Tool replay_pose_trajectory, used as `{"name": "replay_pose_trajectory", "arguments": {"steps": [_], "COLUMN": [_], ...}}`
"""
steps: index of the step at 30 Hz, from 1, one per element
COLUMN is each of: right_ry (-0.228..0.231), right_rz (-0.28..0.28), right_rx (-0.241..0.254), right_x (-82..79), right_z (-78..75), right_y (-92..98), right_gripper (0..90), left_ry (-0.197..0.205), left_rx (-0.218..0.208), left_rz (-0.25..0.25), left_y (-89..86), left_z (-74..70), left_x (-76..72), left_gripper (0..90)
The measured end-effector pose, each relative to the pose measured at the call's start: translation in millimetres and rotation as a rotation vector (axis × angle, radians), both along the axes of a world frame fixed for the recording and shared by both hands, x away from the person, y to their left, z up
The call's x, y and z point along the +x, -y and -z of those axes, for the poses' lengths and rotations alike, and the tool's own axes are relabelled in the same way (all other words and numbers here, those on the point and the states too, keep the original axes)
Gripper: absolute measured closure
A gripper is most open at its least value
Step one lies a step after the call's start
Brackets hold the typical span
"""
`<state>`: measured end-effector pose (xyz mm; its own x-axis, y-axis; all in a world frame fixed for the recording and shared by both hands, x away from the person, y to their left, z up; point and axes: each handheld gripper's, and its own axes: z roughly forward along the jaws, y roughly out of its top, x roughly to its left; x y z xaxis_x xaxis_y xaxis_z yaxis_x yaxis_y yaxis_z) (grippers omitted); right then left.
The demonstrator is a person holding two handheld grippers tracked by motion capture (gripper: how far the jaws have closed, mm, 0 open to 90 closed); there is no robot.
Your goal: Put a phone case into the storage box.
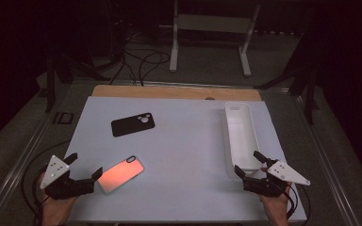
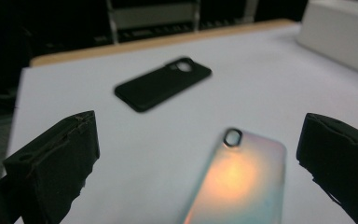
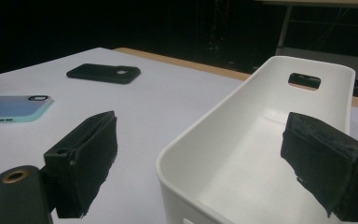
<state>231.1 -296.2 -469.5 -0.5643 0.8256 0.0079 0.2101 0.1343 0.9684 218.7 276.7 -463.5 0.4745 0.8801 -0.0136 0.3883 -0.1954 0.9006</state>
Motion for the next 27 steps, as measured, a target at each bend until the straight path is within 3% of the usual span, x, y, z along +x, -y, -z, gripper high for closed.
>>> {"name": "replay_pose_trajectory", "arguments": {"steps": [1, 4, 5, 10, 11, 16, 23, 27], "right_ry": [-0.003, -0.005, -0.006, -0.008, -0.011, -0.013, -0.012, -0.013], "right_rz": [0.001, 0.0, 0.0, -0.003, -0.001, -0.003, 0.0, 0.002], "right_rx": [0.0, -0.002, -0.002, -0.006, -0.007, -0.012, -0.01, -0.01], "right_x": [0.0, 0.3, 0.3, 0.5, 0.4, 0.6, 0.3, 0.3], "right_z": [0.3, 0.8, 0.9, 1.6, 1.9, 2.6, 2.5, 2.6], "right_y": [-0.2, -0.3, -0.4, -1.1, -1.8, -2.7, -2.3, -2.4], "right_gripper": [10.7, 10.7, 10.7, 10.7, 10.7, 10.7, 10.8, 10.8], "left_ry": [-0.035, -0.067, -0.102, -0.156, -0.204, -0.292, -0.368, -0.401], "left_rx": [0.041, 0.078, 0.109, 0.129, 0.128, 0.2, 0.277, 0.288], "left_rz": [0.025, 0.051, 0.076, 0.101, 0.119, 0.153, 0.201, 0.22], "left_y": [5.1, 10.4, 15.1, 20.0, 22.8, 32.0, 40.7, 43.9], "left_z": [3.2, 7.4, 12.2, 18.8, 23.8, 34.8, 44.6, 48.5], "left_x": [5.0, 10.5, 16.1, 24.4, 32.8, 40.8, 44.7, 46.3], "left_gripper": [0.0, 0.0, 0.0, 0.0, 0.0, 0.0, 0.0, 0.3]}}
